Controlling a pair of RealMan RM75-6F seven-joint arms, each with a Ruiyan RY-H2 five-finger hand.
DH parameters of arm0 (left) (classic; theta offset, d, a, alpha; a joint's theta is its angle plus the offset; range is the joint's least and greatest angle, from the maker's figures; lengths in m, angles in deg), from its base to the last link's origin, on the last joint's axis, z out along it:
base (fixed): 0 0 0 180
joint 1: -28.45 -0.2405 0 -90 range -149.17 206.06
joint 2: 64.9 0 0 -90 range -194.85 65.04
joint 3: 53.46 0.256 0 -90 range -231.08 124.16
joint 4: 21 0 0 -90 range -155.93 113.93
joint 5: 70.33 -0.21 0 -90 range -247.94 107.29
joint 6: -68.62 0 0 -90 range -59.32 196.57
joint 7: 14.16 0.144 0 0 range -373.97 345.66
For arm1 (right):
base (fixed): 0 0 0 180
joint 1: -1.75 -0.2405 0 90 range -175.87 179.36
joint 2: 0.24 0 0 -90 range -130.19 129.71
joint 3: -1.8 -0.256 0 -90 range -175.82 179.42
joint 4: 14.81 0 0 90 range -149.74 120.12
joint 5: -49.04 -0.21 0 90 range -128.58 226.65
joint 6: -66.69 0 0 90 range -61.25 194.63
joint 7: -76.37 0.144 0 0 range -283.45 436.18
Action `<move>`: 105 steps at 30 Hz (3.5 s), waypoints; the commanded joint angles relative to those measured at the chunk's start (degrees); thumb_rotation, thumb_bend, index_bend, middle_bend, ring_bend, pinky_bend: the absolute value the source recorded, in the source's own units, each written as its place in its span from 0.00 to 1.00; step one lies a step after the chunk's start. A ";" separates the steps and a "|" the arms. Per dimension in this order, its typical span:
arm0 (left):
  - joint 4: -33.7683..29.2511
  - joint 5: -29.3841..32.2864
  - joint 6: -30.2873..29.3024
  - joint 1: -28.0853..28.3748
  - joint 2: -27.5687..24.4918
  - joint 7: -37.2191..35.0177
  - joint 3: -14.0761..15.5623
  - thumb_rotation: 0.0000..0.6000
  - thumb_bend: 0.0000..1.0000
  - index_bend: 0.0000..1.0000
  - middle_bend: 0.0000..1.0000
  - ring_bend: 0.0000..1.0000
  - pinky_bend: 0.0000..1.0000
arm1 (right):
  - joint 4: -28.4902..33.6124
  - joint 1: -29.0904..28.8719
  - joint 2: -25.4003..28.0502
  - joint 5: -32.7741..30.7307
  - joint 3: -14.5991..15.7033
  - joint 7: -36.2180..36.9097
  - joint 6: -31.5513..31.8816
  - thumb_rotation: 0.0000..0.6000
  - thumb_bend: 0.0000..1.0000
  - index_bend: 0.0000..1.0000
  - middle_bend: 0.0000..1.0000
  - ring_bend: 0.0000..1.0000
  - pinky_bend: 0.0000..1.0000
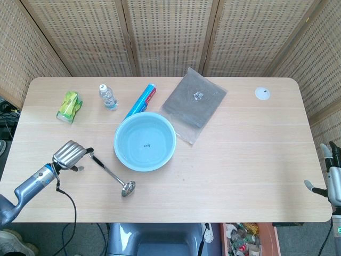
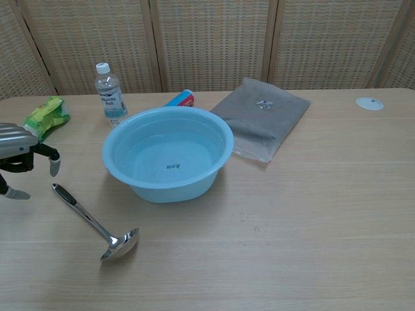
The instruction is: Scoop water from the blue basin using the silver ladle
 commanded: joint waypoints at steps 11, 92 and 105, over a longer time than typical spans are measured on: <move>5.28 -0.94 3.09 3.56 4.00 -0.42 2.26 1.00 0.29 0.44 1.00 1.00 1.00 | -0.40 -0.33 -0.01 -1.13 -0.25 0.16 -0.89 1.00 0.00 0.00 0.00 0.00 0.00; -32.63 4.88 1.06 11.37 -17.35 3.83 -1.31 1.00 0.92 1.00 1.00 1.00 1.00 | 0.80 -0.50 2.28 -1.43 0.31 3.26 -2.34 1.00 0.00 0.00 0.00 0.00 0.00; -32.32 22.08 24.15 22.70 -18.70 9.15 -11.05 1.00 0.92 1.00 1.00 1.00 1.00 | 0.45 -0.41 3.34 -1.44 0.05 6.69 -3.14 1.00 0.00 0.00 0.00 0.00 0.00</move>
